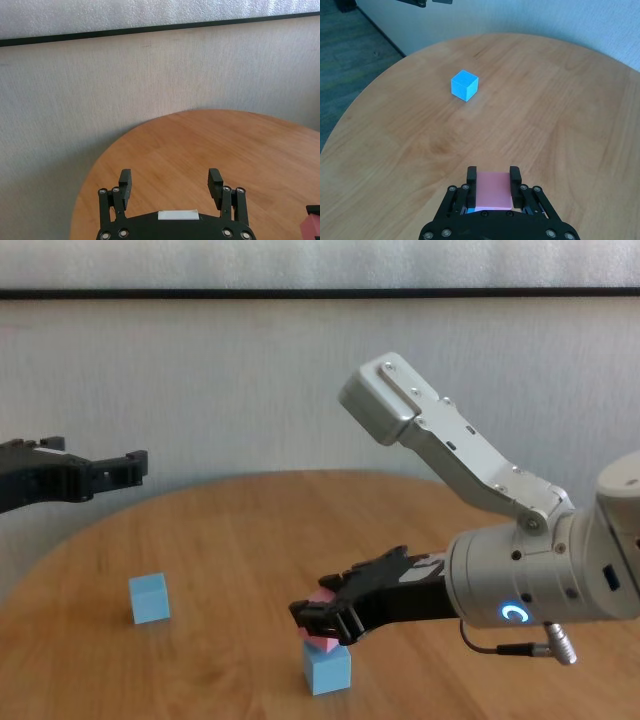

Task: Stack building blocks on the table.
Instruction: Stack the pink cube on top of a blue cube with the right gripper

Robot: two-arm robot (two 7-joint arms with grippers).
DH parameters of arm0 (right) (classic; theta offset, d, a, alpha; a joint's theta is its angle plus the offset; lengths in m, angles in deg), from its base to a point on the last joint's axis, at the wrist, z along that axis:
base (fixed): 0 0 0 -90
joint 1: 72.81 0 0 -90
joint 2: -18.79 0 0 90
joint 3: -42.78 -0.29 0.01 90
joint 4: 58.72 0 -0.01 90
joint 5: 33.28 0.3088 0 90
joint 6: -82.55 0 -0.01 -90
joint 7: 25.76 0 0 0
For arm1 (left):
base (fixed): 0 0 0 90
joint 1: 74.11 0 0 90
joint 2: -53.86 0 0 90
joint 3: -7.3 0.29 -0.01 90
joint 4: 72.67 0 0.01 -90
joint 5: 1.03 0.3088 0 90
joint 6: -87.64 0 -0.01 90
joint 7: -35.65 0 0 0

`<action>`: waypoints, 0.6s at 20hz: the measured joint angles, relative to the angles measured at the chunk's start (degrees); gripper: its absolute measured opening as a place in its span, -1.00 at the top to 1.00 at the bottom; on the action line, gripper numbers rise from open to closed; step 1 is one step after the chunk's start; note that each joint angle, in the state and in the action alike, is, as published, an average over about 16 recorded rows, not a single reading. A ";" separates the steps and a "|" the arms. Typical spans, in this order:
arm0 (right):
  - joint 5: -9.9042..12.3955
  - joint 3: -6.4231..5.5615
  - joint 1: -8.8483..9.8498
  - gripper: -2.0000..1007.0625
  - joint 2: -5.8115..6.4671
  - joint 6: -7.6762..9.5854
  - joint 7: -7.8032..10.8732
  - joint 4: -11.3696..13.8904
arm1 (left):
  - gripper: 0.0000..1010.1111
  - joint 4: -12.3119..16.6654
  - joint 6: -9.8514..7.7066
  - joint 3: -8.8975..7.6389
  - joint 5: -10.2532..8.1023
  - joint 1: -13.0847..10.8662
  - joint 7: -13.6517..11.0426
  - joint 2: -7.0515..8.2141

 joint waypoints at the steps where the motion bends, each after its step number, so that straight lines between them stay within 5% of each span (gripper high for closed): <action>1: -0.15 -0.06 -0.04 0.27 -0.12 0.17 0.03 -0.09 | -0.98 0.00 0.00 0.00 0.00 0.00 0.00 0.00; 12: -1.40 -0.83 -0.29 0.27 -1.37 2.16 0.60 -0.60 | -0.98 0.00 0.00 0.00 0.00 0.00 0.00 0.00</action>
